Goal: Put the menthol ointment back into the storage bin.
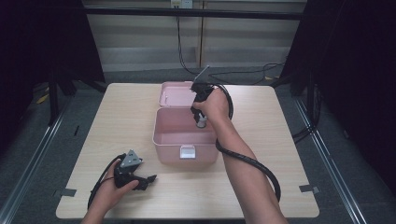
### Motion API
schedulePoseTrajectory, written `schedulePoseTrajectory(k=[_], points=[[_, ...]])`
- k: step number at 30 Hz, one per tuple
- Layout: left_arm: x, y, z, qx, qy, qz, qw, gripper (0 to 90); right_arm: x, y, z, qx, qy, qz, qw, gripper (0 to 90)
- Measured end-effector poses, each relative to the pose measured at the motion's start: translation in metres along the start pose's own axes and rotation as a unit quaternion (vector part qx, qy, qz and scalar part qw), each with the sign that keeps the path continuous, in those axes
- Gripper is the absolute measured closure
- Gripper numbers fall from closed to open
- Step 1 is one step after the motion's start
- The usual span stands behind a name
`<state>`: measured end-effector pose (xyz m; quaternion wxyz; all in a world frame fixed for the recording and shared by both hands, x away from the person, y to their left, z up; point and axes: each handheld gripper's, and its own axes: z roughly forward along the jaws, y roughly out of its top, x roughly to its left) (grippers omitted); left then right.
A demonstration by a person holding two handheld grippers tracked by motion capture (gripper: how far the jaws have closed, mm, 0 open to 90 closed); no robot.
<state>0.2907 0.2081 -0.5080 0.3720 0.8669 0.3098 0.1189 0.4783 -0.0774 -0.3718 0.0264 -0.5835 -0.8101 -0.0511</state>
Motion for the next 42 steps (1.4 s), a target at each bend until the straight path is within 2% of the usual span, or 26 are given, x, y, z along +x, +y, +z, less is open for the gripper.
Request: schedulePoseTrajectory(k=[3,11,23,31,35,42], points=[[0.0,0.0,0.0,-0.001,0.0,0.002,1.0,12.5,0.0,0.001,0.001,0.0,-0.01,0.002,1.0,50.6],[0.0,0.0,0.0,-0.002,0.0,0.002,1.0,12.5,0.0,0.002,0.004,-0.005,-0.008,0.007,0.9999,50.6],[0.0,0.0,0.0,0.001,0.0,-0.001,1.0,12.5,-0.001,0.001,0.02,-0.004,-0.008,0.012,0.9999,50.6],[0.0,0.0,0.0,0.001,0.0,-0.001,1.0,12.5,0.004,0.001,0.024,-0.014,-0.009,0.011,0.9998,50.5],[0.0,0.0,0.0,0.001,0.0,-0.001,1.0,12.5,0.006,0.001,0.028,-0.019,-0.019,0.009,0.9996,50.5],[0.0,0.0,0.0,0.001,0.001,-0.001,1.0,12.5,0.006,0.001,0.035,-0.028,-0.016,0.012,0.9994,50.5]])
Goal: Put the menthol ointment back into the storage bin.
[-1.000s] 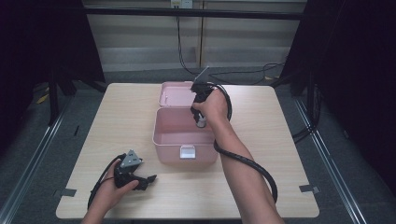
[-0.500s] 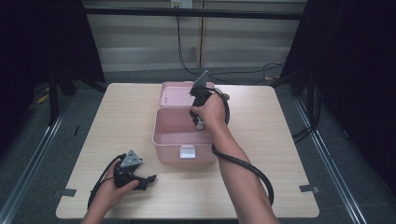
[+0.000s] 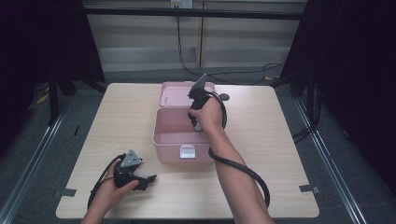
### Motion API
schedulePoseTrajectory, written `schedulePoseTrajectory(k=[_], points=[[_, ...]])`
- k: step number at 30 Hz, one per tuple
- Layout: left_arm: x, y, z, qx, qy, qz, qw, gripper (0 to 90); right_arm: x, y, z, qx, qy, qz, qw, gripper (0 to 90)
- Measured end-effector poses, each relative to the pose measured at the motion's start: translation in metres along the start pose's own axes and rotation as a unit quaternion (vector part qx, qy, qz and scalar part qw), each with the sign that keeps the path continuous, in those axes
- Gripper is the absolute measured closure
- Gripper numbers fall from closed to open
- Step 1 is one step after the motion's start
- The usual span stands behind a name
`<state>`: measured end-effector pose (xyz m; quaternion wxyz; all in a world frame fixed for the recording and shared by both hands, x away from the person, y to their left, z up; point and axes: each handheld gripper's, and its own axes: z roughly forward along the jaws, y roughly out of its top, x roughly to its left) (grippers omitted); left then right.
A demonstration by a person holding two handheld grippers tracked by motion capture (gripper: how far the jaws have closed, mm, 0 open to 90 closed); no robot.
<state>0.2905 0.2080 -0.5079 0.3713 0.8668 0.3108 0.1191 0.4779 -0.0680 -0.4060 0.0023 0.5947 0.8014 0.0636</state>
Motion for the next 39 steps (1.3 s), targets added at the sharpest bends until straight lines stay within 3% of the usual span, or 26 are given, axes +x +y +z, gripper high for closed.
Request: schedulePoseTrajectory(k=[21,39], points=[[0.0,0.0,0.0,-0.002,0.0,0.003,1.0,12.5,0.005,-0.005,0.017,-0.001,0.006,-0.006,1.0,50.3],[0.0,0.0,0.0,-0.002,0.0,0.004,1.0,12.5,0.001,-0.006,0.019,-0.003,0.009,0.002,0.9999,49.7]])
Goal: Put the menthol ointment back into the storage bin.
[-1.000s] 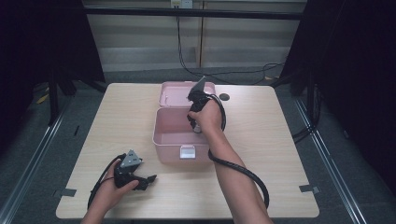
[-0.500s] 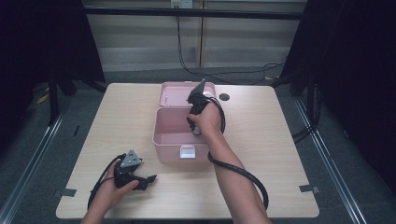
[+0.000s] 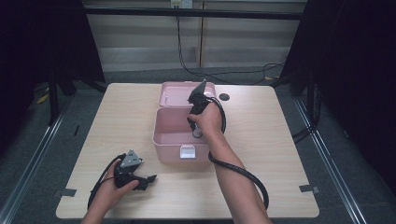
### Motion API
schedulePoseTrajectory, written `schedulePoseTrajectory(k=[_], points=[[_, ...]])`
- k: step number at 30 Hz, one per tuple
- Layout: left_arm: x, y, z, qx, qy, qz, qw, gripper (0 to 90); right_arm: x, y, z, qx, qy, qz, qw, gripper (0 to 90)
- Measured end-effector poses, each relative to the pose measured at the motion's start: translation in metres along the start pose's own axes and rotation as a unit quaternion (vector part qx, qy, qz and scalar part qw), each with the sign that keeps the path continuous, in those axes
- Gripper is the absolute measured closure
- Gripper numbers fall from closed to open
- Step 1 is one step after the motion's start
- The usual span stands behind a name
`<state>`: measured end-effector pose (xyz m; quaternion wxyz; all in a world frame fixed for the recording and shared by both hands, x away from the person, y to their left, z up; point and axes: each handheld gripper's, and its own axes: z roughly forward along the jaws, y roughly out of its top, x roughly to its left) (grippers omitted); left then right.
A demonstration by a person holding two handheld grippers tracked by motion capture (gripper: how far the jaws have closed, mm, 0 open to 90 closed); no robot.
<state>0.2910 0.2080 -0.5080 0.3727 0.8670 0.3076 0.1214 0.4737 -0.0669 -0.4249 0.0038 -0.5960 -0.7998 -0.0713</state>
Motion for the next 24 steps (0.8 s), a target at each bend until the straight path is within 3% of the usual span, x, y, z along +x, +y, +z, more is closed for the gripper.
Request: schedulePoseTrajectory(k=[9,24], points=[[0.0,0.0,0.0,0.0,0.0,0.0,1.0,12.5,0.001,-0.002,-0.002,0.005,0.0,-0.004,1.0,48.9],[0.0,0.0,0.0,0.002,-0.003,-0.004,1.0,12.5,0.003,-0.008,-0.032,-0.002,0.002,-0.019,0.9998,42.5]])
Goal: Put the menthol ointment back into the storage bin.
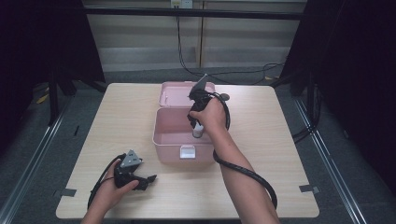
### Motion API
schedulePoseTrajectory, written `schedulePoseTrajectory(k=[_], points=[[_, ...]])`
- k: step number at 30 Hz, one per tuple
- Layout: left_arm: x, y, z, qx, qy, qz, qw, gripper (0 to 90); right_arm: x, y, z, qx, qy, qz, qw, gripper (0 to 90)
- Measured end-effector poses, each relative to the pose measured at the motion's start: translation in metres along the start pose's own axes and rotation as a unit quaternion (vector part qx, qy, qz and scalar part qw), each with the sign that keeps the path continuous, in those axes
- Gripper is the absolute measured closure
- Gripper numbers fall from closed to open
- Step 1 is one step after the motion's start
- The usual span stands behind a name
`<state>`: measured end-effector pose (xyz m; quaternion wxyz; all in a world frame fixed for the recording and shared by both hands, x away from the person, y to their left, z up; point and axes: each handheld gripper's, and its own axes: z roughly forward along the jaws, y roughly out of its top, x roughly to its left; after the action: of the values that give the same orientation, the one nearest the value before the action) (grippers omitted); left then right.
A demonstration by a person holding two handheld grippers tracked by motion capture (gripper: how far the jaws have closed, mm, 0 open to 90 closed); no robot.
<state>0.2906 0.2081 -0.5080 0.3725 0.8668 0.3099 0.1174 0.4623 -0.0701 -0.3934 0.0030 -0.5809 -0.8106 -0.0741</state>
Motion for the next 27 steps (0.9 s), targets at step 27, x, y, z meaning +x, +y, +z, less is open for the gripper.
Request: schedulePoseTrajectory(k=[27], points=[[0.0,0.0,0.0,-0.002,0.0,0.002,1.0,12.6,0.004,-0.029,-0.052,-0.031,0.025,-0.151,0.9877,24.6]])
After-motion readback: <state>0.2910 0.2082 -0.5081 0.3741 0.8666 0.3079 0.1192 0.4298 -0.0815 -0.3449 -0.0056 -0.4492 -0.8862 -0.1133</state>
